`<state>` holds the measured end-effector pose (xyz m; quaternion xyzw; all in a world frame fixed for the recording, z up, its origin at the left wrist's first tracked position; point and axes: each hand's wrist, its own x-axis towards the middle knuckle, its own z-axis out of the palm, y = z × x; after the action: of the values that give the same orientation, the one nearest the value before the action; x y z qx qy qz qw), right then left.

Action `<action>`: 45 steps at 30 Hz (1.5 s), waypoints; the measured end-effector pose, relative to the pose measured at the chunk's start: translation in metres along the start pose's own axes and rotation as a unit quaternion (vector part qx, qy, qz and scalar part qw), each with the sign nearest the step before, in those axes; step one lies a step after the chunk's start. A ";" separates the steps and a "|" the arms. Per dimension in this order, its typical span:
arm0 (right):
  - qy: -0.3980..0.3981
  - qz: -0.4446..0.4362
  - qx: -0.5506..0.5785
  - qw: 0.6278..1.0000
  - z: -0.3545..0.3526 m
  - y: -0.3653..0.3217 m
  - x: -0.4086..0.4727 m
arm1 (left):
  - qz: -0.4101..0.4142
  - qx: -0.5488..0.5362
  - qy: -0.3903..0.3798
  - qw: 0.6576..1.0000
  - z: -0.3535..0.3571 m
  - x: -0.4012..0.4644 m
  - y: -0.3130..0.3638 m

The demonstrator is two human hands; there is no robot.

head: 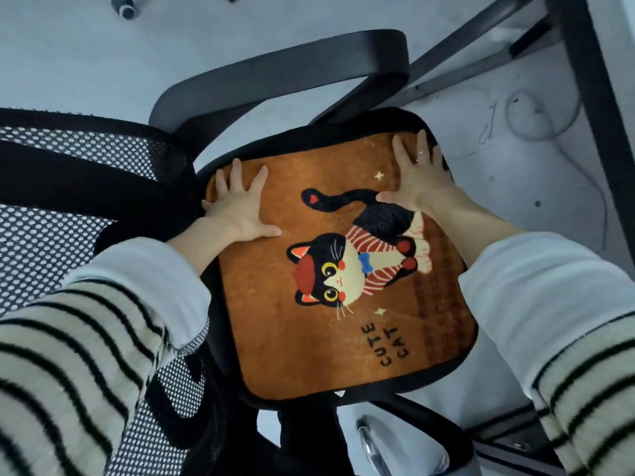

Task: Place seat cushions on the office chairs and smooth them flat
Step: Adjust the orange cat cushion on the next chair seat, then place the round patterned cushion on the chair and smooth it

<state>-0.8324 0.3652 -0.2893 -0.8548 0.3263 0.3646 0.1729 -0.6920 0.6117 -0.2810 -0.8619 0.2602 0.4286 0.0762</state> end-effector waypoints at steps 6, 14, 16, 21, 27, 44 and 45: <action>-0.034 0.002 0.032 0.999 0.050 -0.029 -0.074 | 0.053 0.012 -0.077 0.996 -0.002 -0.043 -0.009; -0.144 0.009 0.102 0.984 0.069 -0.067 -0.184 | 0.111 0.057 -0.215 0.968 0.000 -0.141 0.005; -0.110 0.027 0.106 0.988 0.041 -0.075 -0.212 | 0.148 0.042 -0.155 0.976 -0.034 -0.167 0.010; 0.045 0.057 0.152 0.986 -0.050 -0.116 -0.295 | 0.242 0.023 -0.011 0.970 -0.126 -0.234 -0.009; 0.229 0.003 0.230 0.946 -0.099 -0.219 -0.384 | 0.350 -0.044 0.120 0.928 -0.216 -0.329 -0.083; 0.257 -0.103 0.374 0.885 -0.225 -0.406 -0.321 | 0.328 -0.137 0.171 0.919 -0.365 -0.291 -0.267; 0.253 -0.102 0.377 0.885 -0.231 -0.411 -0.311 | 0.327 -0.134 0.167 0.921 -0.374 -0.284 -0.267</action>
<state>-0.5958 0.6752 0.1196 -0.8170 0.3826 -0.0349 0.4300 -0.4342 0.8161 0.1478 -0.7901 0.4761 0.3108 -0.2290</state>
